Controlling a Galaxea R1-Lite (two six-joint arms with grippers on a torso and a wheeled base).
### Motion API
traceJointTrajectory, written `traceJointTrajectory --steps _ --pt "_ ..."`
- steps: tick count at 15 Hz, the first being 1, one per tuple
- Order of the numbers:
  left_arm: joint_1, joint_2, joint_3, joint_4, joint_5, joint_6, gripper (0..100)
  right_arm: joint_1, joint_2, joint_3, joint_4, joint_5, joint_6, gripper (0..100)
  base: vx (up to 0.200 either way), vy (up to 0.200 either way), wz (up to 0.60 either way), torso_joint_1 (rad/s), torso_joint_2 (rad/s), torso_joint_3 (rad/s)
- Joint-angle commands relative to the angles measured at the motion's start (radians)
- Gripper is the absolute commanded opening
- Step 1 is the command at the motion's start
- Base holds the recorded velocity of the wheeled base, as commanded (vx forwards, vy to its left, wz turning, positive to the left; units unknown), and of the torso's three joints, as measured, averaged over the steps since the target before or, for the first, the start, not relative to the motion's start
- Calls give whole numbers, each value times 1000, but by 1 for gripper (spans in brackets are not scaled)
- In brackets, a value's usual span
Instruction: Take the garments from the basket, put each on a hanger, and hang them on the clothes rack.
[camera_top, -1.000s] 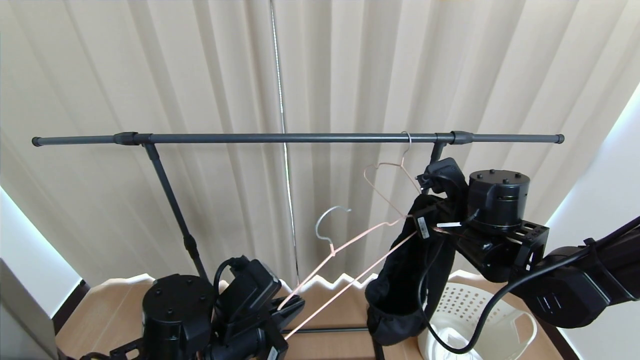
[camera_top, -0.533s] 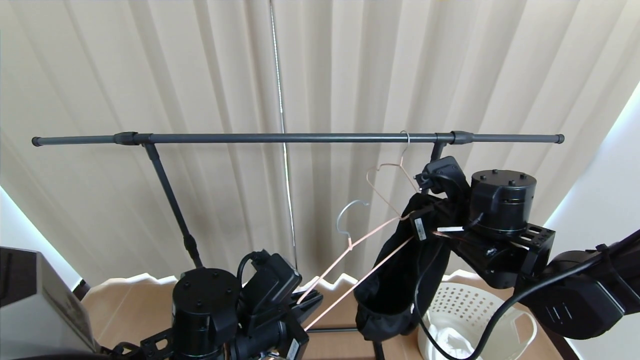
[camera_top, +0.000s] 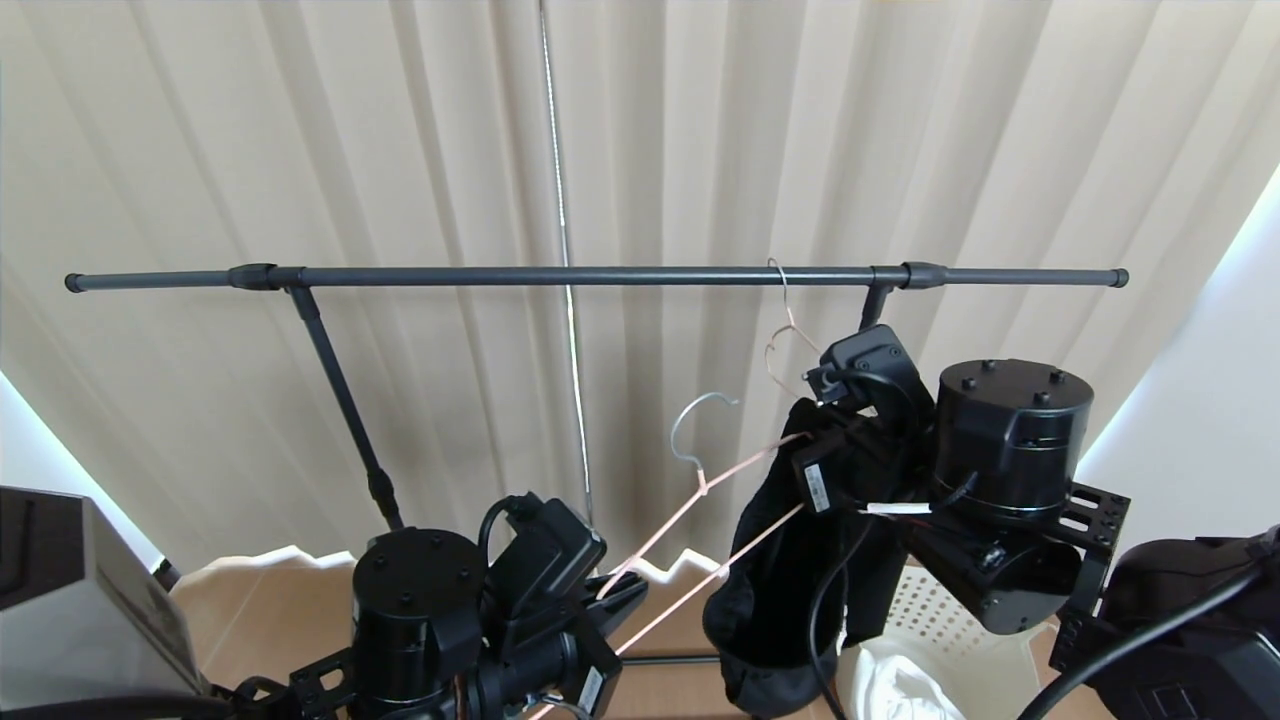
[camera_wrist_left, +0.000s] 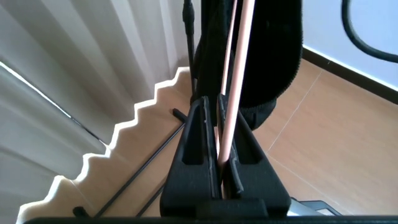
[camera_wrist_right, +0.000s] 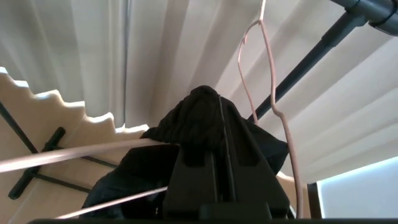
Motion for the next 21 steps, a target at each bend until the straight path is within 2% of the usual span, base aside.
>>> traceJointTrajectory --steps 1,7,11,18,21 --pt "0 0 -3 -4 -1 0 0 40 -11 4 1 6 4 0 0 0 0 0 0 0" --pt "2 -5 11 -32 4 0 0 49 -14 -1 1 3 13 0 0 0 0 0 0 0" --pt "14 1 47 -76 2 0 0 106 -21 -7 1 3 44 0 0 0 0 0 0 0" --pt "16 1 41 -85 4 -11 0 212 -73 2 1 3 65 0 0 0 0 0 0 0" --pt "16 4 43 -90 5 -20 0 223 -90 -1 1 -2 67 0 0 0 0 0 0 0"
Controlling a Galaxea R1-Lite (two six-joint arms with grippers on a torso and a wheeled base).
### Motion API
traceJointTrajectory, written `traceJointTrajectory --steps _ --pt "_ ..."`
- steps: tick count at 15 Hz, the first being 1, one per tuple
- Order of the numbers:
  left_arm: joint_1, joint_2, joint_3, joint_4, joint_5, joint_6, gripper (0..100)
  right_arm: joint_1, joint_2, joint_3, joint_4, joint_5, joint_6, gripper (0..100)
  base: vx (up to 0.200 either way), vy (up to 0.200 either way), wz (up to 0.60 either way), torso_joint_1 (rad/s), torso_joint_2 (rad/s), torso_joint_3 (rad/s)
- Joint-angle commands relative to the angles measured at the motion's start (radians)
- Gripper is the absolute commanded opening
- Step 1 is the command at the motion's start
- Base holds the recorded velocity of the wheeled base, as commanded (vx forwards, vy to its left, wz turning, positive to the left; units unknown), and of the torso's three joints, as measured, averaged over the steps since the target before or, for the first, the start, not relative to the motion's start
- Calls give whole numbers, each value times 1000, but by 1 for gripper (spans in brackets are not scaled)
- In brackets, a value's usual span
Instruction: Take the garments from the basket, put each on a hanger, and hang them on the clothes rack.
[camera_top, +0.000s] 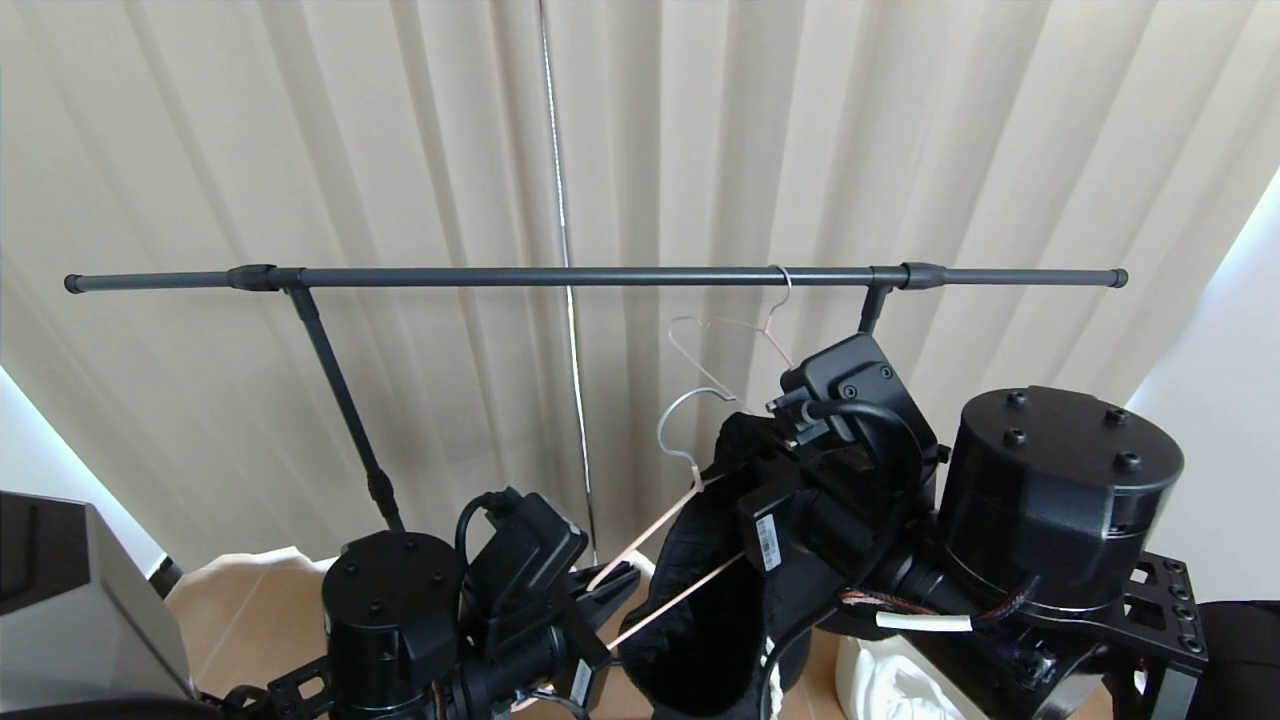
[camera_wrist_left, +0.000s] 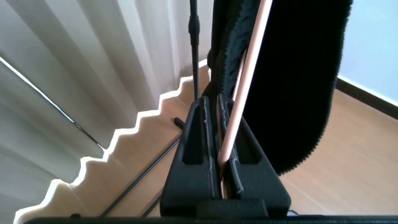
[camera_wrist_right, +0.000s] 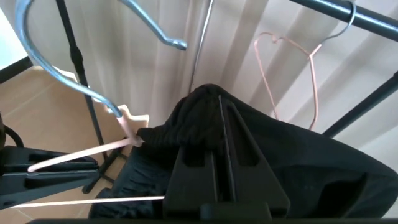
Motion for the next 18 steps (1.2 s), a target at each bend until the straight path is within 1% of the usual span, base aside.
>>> traceJointTrajectory --steps 1,3,5,7,9,11,12,16,18 --pt "0 2 3 0 1 -1 0 9 -19 -3 -1 -1 0 0 0 0 0 0 0 0" --pt "6 0 0 -2 1 -1 0 18 -18 -3 -3 1 1 0 0 0 0 0 0 0" --pt "6 2 5 -25 1 -1 0 37 -19 -4 -3 1 12 0 0 0 0 0 0 0" --pt "6 -1 17 -65 3 -1 0 35 -13 -7 -3 1 13 0 0 0 0 0 0 0" --pt "6 0 21 -72 3 1 0 34 -21 -13 -9 -1 18 0 0 0 0 0 0 0" --pt "6 6 24 -72 3 -1 0 26 -27 -13 -43 -9 13 0 0 0 0 0 0 0" --pt "6 6 24 -72 3 -1 0 11 -30 -16 -44 -9 13 100 0 0 0 0 0 0" --pt "6 5 32 -88 3 -1 0 -38 -44 -32 -41 -9 12 100 0 0 0 0 0 0" --pt "-2 5 38 -88 4 1 0 -45 -38 -42 -44 -9 12 100 0 0 0 0 0 0"
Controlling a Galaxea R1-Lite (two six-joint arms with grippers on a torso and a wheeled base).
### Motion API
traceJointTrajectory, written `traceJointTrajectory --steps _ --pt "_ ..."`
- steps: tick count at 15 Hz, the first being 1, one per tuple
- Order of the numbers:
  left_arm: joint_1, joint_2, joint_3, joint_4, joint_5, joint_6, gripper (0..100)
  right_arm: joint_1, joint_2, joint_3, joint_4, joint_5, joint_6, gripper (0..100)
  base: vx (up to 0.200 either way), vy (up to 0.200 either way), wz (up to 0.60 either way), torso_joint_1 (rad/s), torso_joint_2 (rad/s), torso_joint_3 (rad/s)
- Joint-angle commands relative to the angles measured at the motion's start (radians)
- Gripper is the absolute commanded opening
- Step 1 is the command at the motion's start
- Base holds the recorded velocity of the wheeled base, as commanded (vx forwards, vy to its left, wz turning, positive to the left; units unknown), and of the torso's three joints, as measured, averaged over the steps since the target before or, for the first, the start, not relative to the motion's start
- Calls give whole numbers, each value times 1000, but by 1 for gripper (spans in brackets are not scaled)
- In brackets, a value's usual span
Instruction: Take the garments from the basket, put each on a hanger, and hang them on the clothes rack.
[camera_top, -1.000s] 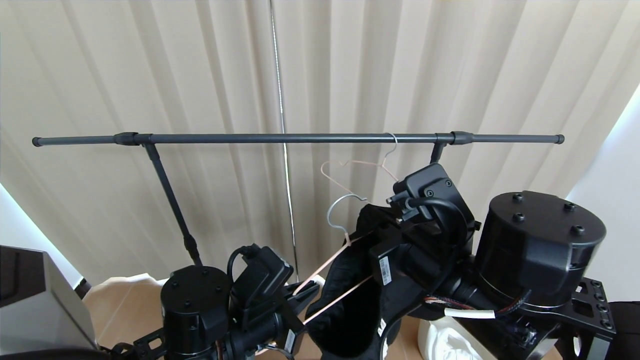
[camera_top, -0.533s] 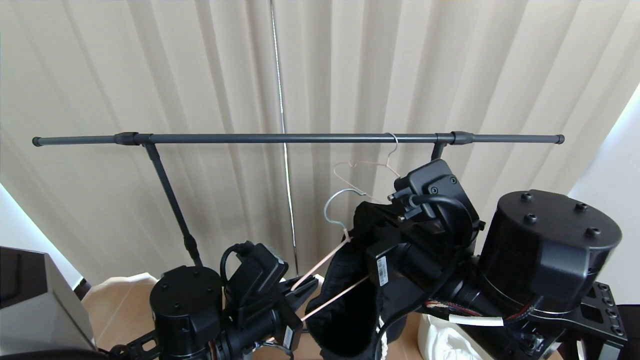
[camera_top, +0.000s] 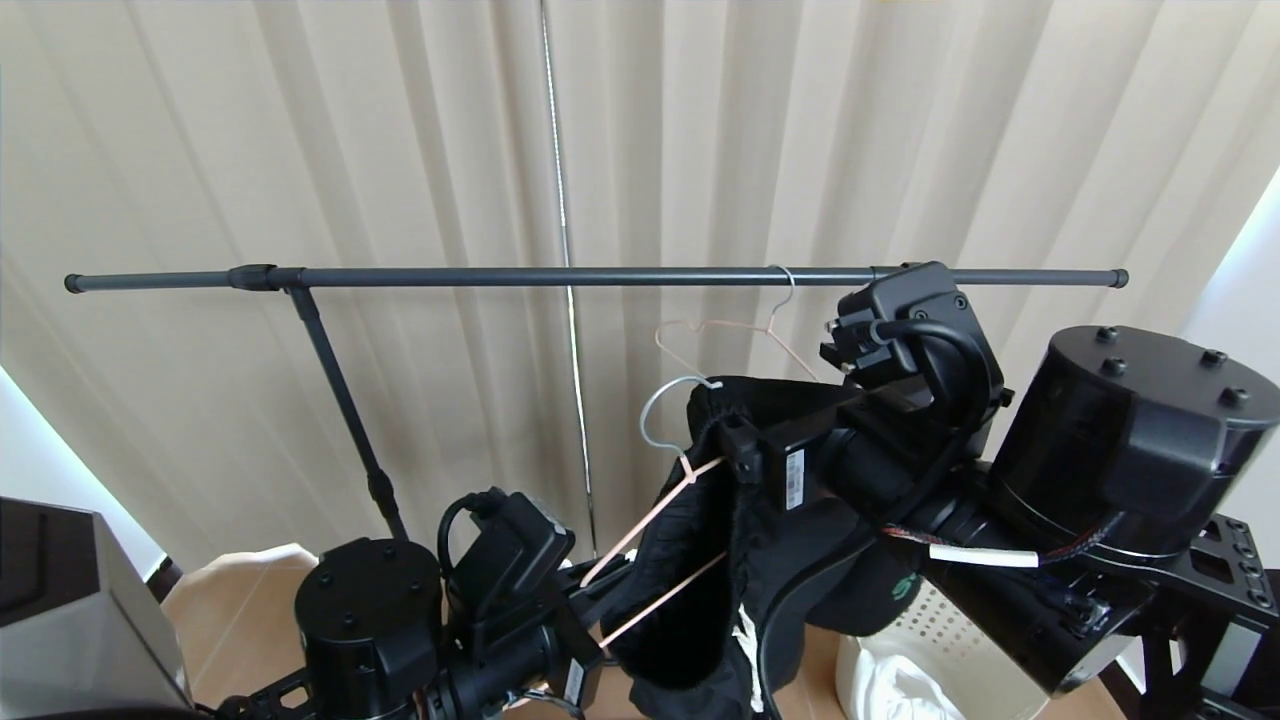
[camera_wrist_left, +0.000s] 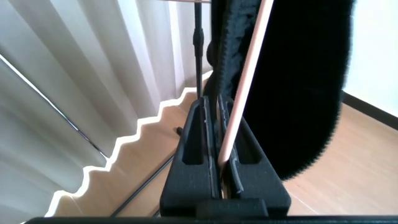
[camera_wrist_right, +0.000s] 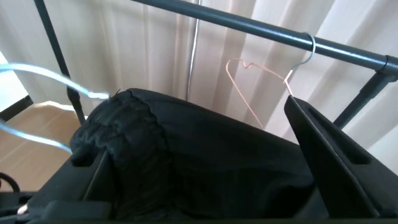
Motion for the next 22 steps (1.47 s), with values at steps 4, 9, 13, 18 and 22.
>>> traceJointTrajectory --steps 4,9,13,18,22 --pt "-16 0 2 -1 16 1 0 -8 22 -15 -2 0 4 100 0 0 0 0 0 0" --pt "-7 2 0 -33 26 1 0 -5 73 1 -4 -15 6 100 0 0 0 0 0 0" --pt "26 5 -6 -33 26 1 0 -3 51 2 -4 -17 4 100 0 0 0 0 0 0" --pt "84 48 -44 -64 23 -2 0 20 51 7 -2 -31 4 100 0 0 0 0 0 0" --pt "101 71 -67 -76 23 -3 0 20 59 7 -2 -31 3 100 0 0 0 0 0 0"
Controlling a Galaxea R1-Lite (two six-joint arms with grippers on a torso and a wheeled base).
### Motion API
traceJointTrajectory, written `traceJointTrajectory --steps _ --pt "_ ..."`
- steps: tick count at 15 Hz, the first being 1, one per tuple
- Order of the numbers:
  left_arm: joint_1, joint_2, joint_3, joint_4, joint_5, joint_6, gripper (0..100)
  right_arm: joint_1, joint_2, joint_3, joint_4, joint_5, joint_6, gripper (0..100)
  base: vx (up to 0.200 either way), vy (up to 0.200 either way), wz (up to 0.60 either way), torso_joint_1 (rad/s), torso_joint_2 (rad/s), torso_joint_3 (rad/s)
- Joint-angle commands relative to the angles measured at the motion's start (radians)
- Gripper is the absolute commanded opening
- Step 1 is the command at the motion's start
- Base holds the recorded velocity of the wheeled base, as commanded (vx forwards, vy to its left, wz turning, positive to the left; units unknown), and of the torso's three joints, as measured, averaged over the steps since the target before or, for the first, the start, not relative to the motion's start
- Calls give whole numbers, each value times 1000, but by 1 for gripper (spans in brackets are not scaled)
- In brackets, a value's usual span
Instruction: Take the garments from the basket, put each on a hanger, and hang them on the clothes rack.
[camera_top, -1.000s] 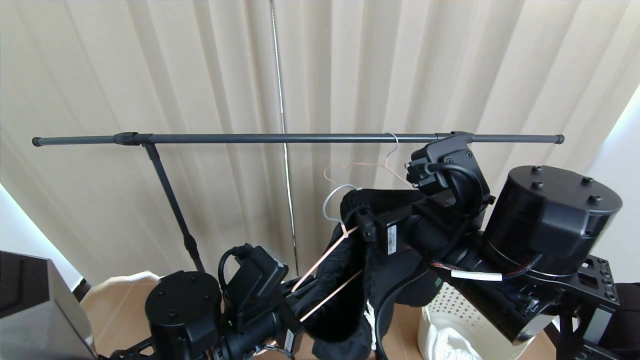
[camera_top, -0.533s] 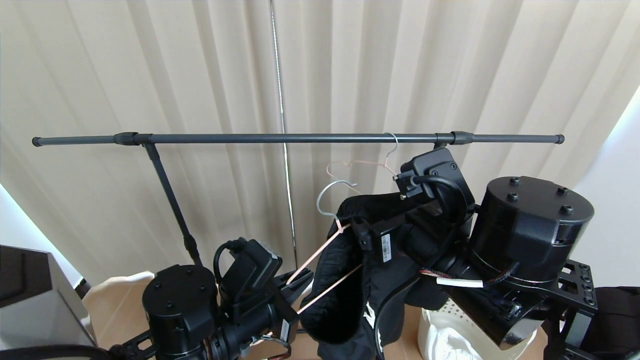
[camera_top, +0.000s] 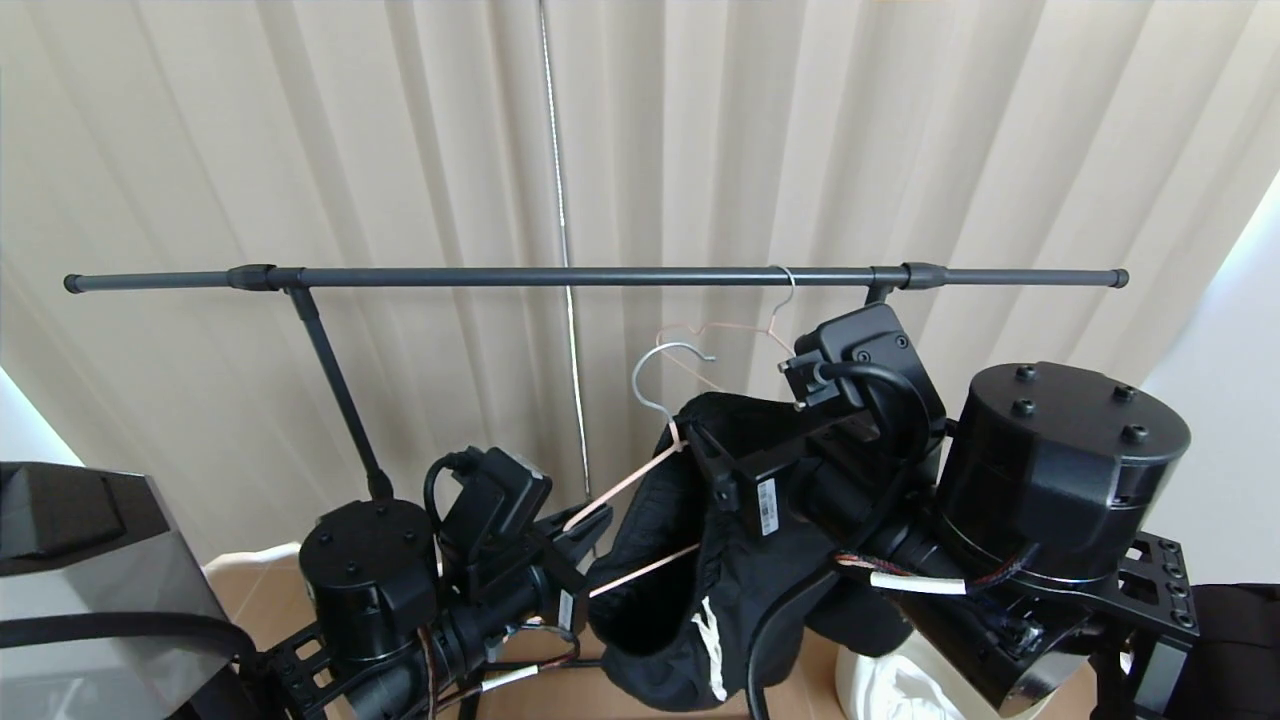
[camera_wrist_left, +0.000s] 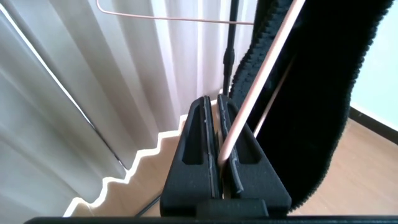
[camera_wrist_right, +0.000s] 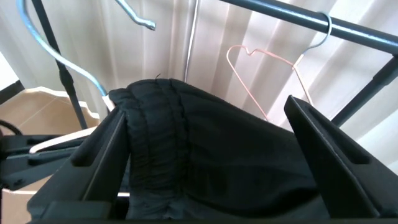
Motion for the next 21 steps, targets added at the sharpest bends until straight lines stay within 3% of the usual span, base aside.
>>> traceJointTrajectory --steps 1,18,21 --pt "16 22 -19 -6 -2 0 0 1 -2 0 -1 1 1 100 0 0 0 0 0 0" --pt "50 23 -39 -47 -2 -21 0 37 -43 59 13 21 -4 100 0 0 0 0 0 0" --pt "58 25 -13 -53 -6 -21 0 7 -83 82 25 103 -27 100 0 0 0 0 0 0"
